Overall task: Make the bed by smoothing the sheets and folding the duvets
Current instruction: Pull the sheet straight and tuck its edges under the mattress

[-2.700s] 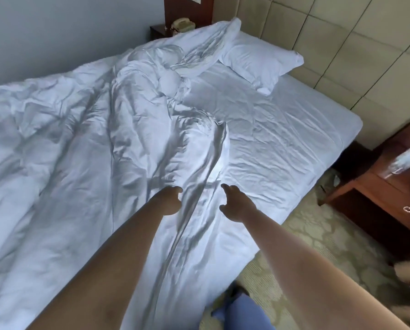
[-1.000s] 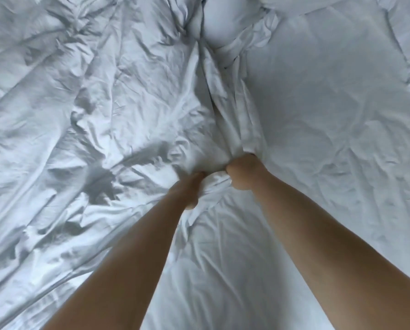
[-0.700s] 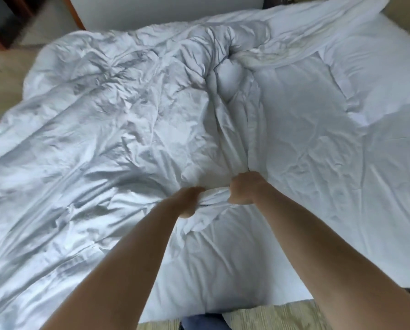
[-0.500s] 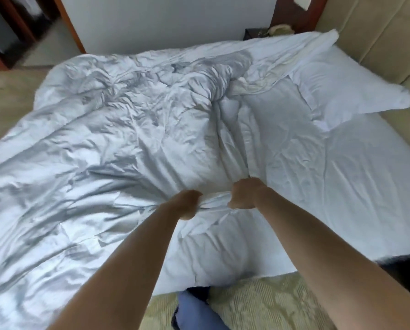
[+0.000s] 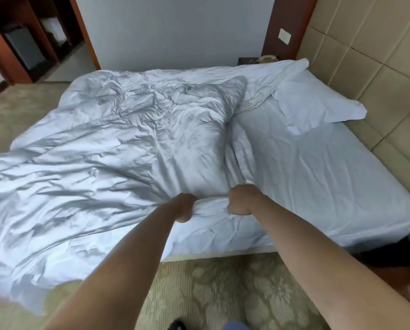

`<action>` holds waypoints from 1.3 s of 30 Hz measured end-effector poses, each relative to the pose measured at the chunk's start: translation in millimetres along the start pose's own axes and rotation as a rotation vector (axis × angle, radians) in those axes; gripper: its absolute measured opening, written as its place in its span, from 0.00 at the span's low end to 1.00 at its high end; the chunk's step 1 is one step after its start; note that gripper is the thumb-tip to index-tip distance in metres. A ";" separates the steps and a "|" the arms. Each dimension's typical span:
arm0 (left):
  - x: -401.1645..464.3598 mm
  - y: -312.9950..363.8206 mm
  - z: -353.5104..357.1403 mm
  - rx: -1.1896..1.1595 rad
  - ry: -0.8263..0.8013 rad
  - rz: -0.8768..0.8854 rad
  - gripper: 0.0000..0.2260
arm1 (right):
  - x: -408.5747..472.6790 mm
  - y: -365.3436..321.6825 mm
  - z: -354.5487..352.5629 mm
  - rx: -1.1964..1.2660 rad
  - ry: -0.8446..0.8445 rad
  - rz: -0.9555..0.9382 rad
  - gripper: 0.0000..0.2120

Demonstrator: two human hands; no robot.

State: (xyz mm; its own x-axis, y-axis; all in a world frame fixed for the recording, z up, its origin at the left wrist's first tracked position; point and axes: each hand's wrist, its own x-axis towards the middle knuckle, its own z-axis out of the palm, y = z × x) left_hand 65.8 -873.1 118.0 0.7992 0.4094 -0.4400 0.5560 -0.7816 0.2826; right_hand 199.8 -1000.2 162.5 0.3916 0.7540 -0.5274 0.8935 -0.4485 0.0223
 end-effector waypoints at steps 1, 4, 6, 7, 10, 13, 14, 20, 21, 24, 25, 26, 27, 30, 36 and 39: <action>-7.5 3.3 -3.2 -0.011 0.035 -0.020 0.22 | -4.8 -0.2 -4.2 -0.006 0.024 -0.016 0.10; -27.8 22.1 -12.2 -0.048 0.120 -0.047 0.22 | -27.0 7.1 -23.5 -0.051 0.096 -0.058 0.07; -36.1 38.7 -10.3 -0.074 0.147 -0.051 0.22 | -50.1 16.5 -31.5 -0.093 0.136 -0.072 0.07; -39.3 47.8 -5.7 -0.091 0.149 -0.052 0.22 | -61.8 21.7 -30.1 -0.104 0.139 -0.069 0.09; -46.1 74.4 21.1 -0.061 0.118 -0.069 0.21 | -83.1 39.8 2.4 -0.106 0.086 -0.069 0.11; -50.7 95.0 59.4 0.001 0.010 -0.104 0.24 | -85.3 59.4 57.7 -0.122 0.001 -0.123 0.16; -50.9 99.1 72.0 0.002 -0.022 -0.119 0.25 | -83.4 65.4 75.3 -0.131 -0.018 -0.146 0.19; -44.0 126.4 96.3 -0.002 -0.002 -0.195 0.33 | -74.6 101.3 119.1 -0.161 0.099 -0.173 0.30; -42.1 131.8 96.4 0.009 0.007 -0.187 0.33 | -76.0 108.7 120.0 -0.152 0.104 -0.167 0.32; -35.0 146.9 94.7 0.037 0.005 -0.169 0.31 | -79.0 130.6 119.1 -0.134 0.127 -0.140 0.35; -31.5 151.2 93.2 0.041 0.002 -0.168 0.31 | -78.5 137.6 118.0 -0.124 0.132 -0.131 0.35; -27.3 155.5 91.2 0.042 0.002 -0.164 0.31 | -77.8 144.2 116.7 -0.115 0.138 -0.125 0.35; -22.4 159.4 88.9 0.041 0.005 -0.156 0.31 | -76.6 150.4 114.7 -0.109 0.146 -0.118 0.34; -5.4 168.3 78.1 0.047 0.016 -0.125 0.30 | -67.5 165.3 105.7 -0.086 0.182 -0.100 0.33; 43.5 166.2 48.8 0.054 -0.015 -0.094 0.30 | -28.9 184.4 75.0 -0.064 0.175 -0.071 0.34; 82.2 159.3 25.8 0.062 -0.017 -0.069 0.30 | -0.6 195.3 57.3 -0.045 0.140 -0.039 0.34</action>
State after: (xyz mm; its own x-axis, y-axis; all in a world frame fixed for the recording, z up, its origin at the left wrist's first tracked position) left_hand 214.2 -976.1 104.9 0.7554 0.4559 -0.4707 0.5941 -0.7796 0.1982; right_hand 361.5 -1115.8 118.6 0.3806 0.8312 -0.4052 0.9163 -0.3981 0.0440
